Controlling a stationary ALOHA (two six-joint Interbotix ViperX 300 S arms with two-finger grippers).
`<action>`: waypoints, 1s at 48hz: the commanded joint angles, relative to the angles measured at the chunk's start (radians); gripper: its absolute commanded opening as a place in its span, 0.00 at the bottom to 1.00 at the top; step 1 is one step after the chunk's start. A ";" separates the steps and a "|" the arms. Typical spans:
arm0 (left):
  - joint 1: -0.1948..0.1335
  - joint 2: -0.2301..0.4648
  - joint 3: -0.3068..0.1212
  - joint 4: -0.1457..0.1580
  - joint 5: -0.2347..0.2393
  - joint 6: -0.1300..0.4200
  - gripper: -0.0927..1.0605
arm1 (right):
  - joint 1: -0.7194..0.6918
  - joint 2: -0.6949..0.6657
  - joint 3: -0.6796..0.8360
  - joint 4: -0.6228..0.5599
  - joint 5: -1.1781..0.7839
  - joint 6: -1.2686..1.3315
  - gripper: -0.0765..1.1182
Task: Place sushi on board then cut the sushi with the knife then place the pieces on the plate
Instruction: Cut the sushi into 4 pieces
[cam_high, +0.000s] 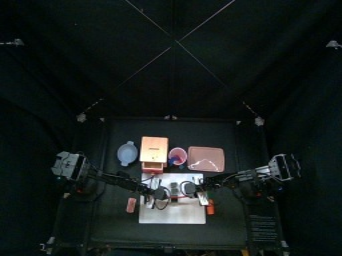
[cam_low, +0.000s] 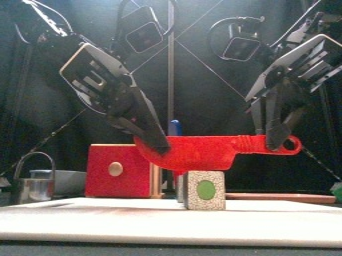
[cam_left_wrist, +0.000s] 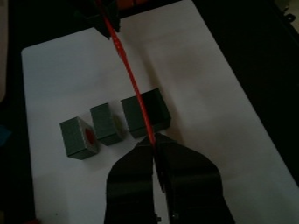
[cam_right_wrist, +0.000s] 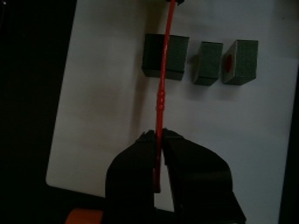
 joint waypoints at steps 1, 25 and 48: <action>0.002 0.000 -0.043 0.012 -0.038 0.011 0.33 | -0.011 -0.006 -0.054 0.005 -0.023 -0.005 0.26; -0.023 0.086 -0.046 -0.011 -0.051 0.008 0.33 | 0.021 0.127 -0.052 0.060 -0.040 -0.005 0.26; 0.002 -0.025 -0.057 0.008 -0.052 0.012 0.33 | 0.009 -0.006 -0.067 0.006 -0.037 -0.005 0.26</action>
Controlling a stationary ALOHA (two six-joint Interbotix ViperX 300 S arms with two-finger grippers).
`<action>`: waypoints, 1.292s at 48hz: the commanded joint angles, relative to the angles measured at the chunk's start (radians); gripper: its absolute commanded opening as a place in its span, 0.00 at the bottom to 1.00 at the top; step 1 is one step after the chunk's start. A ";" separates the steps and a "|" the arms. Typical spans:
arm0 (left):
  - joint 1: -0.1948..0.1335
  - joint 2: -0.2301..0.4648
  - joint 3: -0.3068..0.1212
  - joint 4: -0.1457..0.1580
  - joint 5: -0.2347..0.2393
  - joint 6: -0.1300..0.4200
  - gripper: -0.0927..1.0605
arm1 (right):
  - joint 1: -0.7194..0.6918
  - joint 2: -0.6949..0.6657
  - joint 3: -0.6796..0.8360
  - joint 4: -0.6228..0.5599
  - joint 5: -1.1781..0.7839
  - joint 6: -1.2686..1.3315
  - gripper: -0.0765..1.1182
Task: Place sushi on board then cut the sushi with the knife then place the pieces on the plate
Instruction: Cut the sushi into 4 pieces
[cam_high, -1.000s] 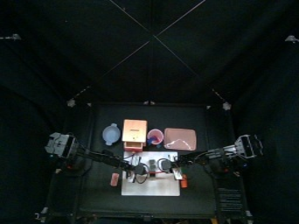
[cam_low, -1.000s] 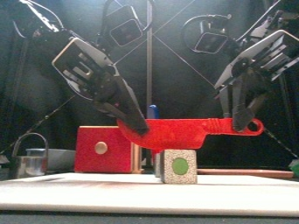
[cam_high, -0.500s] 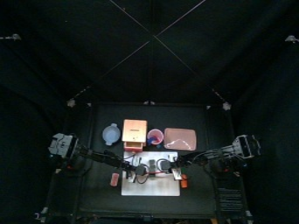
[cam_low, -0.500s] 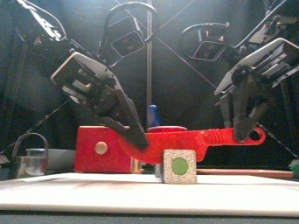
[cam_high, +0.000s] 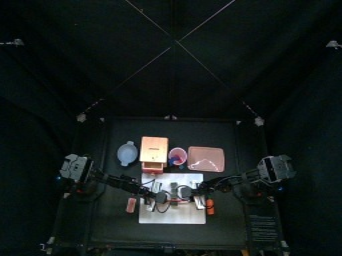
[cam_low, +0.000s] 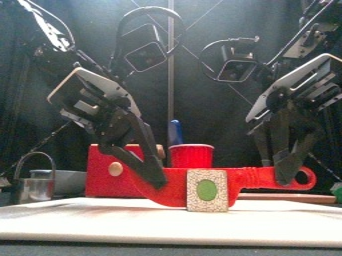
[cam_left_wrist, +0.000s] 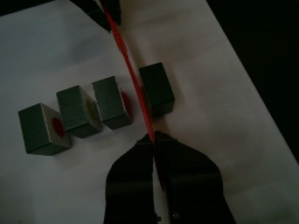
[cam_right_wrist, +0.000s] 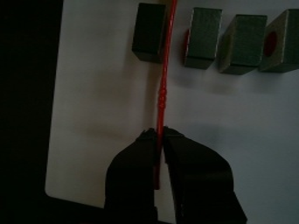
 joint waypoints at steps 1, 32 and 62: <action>0.020 -0.075 -0.054 0.021 -0.029 0.011 0.33 | -0.034 -0.097 -0.043 -0.034 -0.014 -0.006 0.26; 0.169 -0.183 -0.003 0.044 -0.267 0.008 0.89 | -0.124 -0.235 -0.015 -0.034 0.038 -0.003 0.26; 0.201 -0.285 0.169 0.020 -0.428 0.011 0.92 | -0.158 -0.474 0.137 -0.106 0.311 0.963 0.27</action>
